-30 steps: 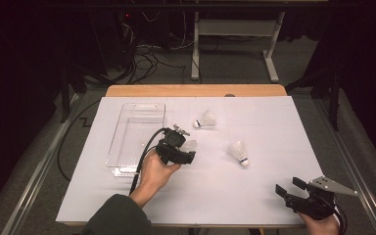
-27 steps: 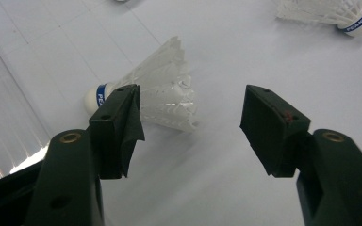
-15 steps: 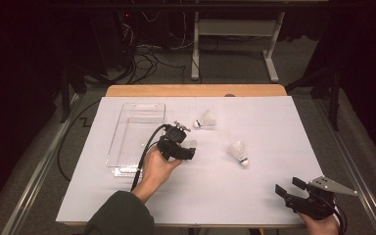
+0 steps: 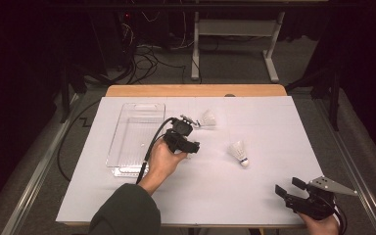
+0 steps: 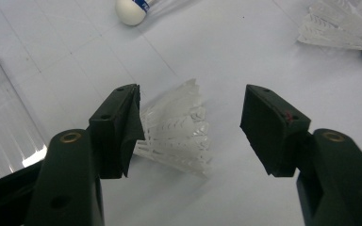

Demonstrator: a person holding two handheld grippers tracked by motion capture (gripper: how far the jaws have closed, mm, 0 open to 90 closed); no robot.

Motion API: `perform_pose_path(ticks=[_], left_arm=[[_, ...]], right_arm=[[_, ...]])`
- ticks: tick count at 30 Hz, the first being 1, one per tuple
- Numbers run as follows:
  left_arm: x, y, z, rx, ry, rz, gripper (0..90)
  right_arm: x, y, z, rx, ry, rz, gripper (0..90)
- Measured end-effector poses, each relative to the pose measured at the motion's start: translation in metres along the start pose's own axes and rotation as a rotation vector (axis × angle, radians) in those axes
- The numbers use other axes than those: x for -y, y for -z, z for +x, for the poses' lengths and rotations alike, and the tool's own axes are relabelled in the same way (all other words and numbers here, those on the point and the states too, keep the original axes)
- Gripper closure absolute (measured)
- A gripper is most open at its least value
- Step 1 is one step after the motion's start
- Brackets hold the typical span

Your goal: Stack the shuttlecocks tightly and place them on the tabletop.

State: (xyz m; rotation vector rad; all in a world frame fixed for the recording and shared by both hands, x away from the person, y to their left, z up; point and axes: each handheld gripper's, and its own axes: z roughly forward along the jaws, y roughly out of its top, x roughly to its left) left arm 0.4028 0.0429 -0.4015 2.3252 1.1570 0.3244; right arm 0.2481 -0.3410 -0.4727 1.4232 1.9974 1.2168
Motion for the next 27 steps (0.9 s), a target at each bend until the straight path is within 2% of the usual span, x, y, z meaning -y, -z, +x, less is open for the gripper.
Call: perform_pose_path(ticks=[5,10,14,19,27], left_arm=[[-0.003,-0.006,0.003,-0.016,0.001,0.022,40.7],[-0.003,-0.010,0.007,-0.013,0.013,0.044,44.8],[-0.003,-0.013,0.007,-0.021,0.006,0.057,46.3],[-0.004,-0.016,0.008,-0.022,0.009,0.064,48.0],[-0.005,-0.019,0.009,-0.021,0.001,0.052,57.6]], right_arm=[[0.000,0.000,0.000,-0.004,-0.004,0.002,25.1],[0.000,0.000,0.000,-0.006,-0.006,0.002,25.1],[0.000,-0.001,0.000,-0.007,-0.002,0.004,25.1],[0.000,-0.001,0.000,-0.007,-0.003,0.006,25.1],[0.000,-0.001,0.001,-0.007,0.001,0.001,26.1]])
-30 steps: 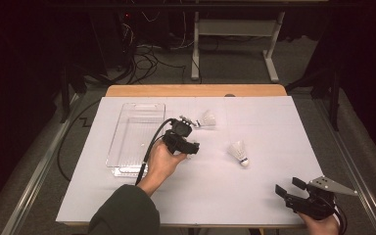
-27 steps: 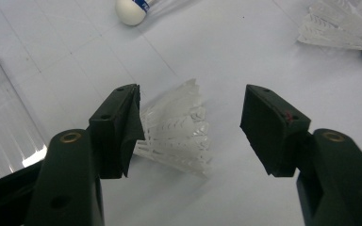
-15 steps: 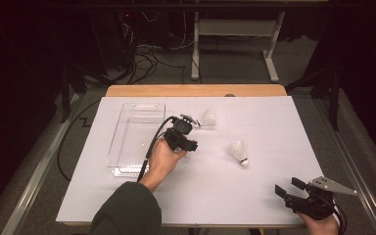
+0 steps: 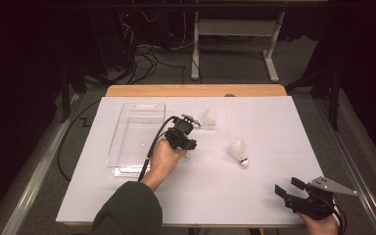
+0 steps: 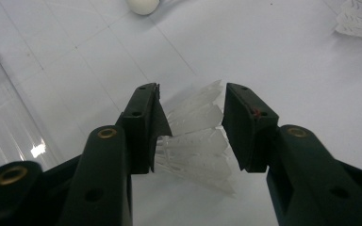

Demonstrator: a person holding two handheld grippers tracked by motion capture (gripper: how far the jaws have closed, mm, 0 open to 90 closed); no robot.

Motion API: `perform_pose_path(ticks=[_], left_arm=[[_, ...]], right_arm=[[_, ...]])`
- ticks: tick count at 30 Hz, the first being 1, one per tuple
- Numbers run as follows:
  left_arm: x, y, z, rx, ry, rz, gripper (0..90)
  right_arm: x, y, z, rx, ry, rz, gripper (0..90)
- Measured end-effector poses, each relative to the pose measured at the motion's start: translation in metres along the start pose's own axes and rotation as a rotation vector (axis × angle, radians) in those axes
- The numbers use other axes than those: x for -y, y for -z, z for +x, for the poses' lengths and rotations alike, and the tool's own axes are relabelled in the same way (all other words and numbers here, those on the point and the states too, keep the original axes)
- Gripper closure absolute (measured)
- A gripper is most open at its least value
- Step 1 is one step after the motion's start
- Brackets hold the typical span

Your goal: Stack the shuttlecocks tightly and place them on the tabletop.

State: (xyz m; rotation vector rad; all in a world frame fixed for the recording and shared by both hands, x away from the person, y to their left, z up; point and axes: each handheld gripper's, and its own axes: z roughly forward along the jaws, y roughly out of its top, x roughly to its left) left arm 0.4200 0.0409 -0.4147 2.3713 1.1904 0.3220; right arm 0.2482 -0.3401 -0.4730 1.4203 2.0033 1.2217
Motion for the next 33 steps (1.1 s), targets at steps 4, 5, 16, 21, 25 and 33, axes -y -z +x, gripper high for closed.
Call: perform_pose_path(ticks=[4,5,16,21,25,33], left_arm=[[-0.001,-0.002,0.000,0.002,-0.001,0.005,61.3],[-0.001,-0.002,0.000,0.001,-0.001,0.004,62.2],[-0.010,-0.004,-0.003,-0.001,-0.024,0.018,72.0],[-0.012,-0.007,-0.004,0.011,-0.023,0.027,76.9],[-0.013,-0.008,-0.007,0.005,-0.040,0.036,83.1],[-0.017,-0.005,-0.009,-0.008,-0.055,0.037,89.4]], right_arm=[[0.000,0.000,0.000,-0.001,-0.001,0.000,26.1],[0.000,0.000,0.000,0.000,0.000,0.000,26.3],[0.000,0.001,0.001,-0.001,0.005,-0.009,26.6],[-0.001,0.002,0.001,-0.010,0.005,-0.018,26.6],[-0.001,0.002,0.001,-0.012,0.006,-0.020,26.5],[-0.001,0.002,0.001,-0.014,0.004,-0.021,26.5]])
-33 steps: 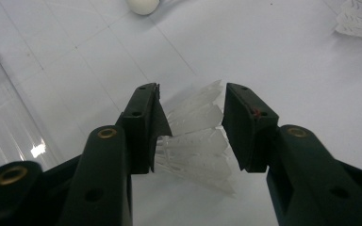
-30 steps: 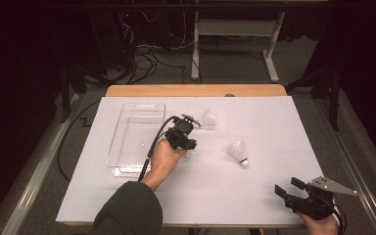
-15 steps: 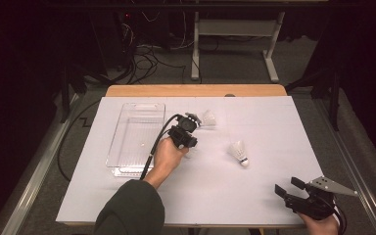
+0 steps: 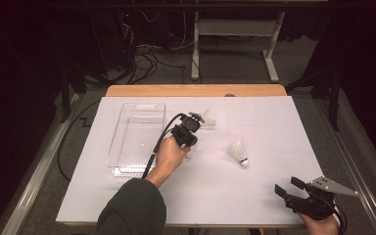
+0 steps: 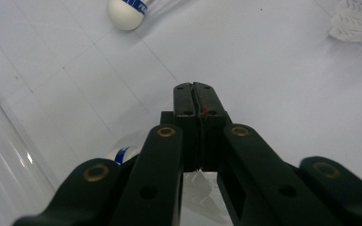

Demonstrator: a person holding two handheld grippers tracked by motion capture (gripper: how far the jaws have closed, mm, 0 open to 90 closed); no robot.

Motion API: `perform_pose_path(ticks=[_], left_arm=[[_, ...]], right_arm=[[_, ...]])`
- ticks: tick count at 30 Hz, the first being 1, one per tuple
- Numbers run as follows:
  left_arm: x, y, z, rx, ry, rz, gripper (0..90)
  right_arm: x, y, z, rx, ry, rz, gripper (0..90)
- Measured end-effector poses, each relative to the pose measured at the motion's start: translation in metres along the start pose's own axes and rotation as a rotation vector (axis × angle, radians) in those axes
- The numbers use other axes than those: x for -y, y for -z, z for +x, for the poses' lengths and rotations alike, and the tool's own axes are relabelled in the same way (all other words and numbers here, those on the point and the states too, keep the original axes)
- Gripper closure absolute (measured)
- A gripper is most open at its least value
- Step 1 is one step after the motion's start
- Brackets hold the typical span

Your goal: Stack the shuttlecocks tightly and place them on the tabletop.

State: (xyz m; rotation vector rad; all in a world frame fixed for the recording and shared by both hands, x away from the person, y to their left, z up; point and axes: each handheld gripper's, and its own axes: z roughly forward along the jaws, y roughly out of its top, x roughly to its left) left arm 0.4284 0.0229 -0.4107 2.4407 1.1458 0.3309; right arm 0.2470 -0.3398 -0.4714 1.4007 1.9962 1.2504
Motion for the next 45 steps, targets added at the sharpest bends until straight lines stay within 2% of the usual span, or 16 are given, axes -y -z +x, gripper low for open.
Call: perform_pose_path(ticks=[7,16,21,30,38,45], left_arm=[[-0.001,0.004,0.001,0.032,0.006,-0.009,89.6],[-0.005,0.001,0.005,0.074,0.057,-0.011,89.6],[-0.008,-0.002,0.008,0.071,0.076,-0.022,89.6],[-0.011,-0.008,0.010,0.092,0.115,-0.038,89.7],[-0.019,-0.010,0.005,0.091,0.114,-0.045,89.7],[-0.023,-0.017,0.006,0.102,0.146,-0.054,89.7]], right_arm=[[0.000,0.000,0.000,0.001,0.001,0.002,26.5],[0.000,0.000,0.000,0.001,0.001,0.004,26.6],[0.000,-0.001,0.000,0.001,0.000,0.006,26.5],[0.000,-0.001,0.000,0.000,0.000,0.008,26.5],[0.000,-0.001,0.000,-0.001,-0.001,0.009,26.5],[0.000,-0.001,0.000,-0.003,-0.001,0.009,26.5]])
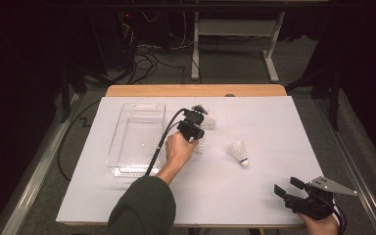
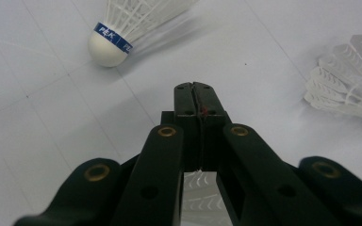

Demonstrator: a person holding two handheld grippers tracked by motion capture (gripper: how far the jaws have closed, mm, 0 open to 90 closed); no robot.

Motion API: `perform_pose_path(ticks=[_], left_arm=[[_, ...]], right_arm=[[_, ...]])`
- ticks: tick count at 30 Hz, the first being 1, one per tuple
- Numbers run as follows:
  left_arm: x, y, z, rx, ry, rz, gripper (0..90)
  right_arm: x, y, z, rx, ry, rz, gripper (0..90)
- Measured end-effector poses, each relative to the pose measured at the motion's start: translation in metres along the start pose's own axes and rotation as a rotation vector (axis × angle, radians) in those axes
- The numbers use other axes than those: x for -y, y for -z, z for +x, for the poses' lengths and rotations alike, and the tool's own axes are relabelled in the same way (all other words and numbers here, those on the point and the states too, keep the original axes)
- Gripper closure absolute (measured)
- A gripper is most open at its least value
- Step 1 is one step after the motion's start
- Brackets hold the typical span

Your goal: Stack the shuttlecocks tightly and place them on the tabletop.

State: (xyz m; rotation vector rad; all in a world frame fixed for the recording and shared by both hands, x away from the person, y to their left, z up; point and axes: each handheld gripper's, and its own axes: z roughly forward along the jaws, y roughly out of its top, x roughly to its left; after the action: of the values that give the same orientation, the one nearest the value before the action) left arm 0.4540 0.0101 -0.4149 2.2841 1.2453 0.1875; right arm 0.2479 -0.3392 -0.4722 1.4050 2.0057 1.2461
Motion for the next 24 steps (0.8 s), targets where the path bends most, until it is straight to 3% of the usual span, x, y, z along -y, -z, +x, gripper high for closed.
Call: perform_pose_path(ticks=[24], left_arm=[[-0.0020,-0.0095,0.0015,-0.020,0.010,-0.031,88.2]], right_arm=[[0.0002,-0.0008,0.0000,-0.001,0.001,0.008,26.5]])
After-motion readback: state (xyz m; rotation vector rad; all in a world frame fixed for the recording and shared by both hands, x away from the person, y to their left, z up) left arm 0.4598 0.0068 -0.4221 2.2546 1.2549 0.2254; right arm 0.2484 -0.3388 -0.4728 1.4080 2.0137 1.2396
